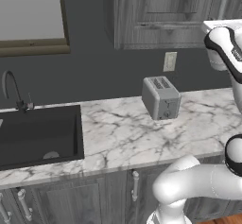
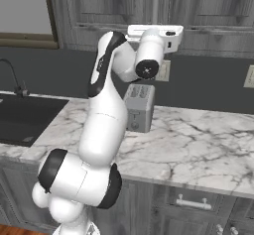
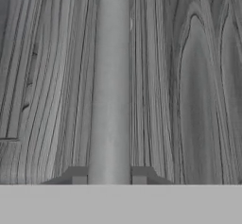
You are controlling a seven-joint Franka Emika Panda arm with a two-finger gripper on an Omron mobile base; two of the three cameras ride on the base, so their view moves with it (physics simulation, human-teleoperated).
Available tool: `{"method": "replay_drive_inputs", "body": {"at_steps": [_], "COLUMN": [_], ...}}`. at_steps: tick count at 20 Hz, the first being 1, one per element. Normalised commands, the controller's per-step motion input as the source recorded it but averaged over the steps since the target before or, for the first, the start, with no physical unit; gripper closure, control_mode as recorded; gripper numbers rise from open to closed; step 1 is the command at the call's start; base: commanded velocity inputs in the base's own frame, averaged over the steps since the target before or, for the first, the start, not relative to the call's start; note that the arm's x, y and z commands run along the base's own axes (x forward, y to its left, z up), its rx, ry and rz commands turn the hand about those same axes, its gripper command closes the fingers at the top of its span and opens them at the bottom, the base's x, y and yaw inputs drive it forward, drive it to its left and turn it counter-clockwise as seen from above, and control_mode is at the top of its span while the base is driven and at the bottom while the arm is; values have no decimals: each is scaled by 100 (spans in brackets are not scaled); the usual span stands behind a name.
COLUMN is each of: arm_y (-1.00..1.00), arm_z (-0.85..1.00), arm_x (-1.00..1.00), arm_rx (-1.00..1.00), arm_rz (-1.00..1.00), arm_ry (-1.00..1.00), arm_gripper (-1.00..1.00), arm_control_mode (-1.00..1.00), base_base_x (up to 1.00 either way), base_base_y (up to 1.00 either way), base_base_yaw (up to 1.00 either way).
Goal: Get the candle and the beer from the cabinet and move them to the dining counter.
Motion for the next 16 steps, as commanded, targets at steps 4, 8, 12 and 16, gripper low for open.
{"method": "replay_drive_inputs", "body": {"at_steps": [4, 8, 12, 16], "arm_y": [14, 27, 29, 25], "arm_z": [0, 0, 0, 0], "arm_x": [-76, -65, -59, -51], "arm_rx": [0, 0, 0, 0], "arm_rz": [6, 14, 15, 13], "arm_ry": [0, 0, 0, 0], "arm_gripper": [100, 100, 100, 100], "arm_control_mode": [-100, -100, -100, -100], "base_base_x": [0, 0, 0, 0], "base_base_y": [0, 0, 0, 0], "base_base_yaw": [0, 0, 0, 0]}}
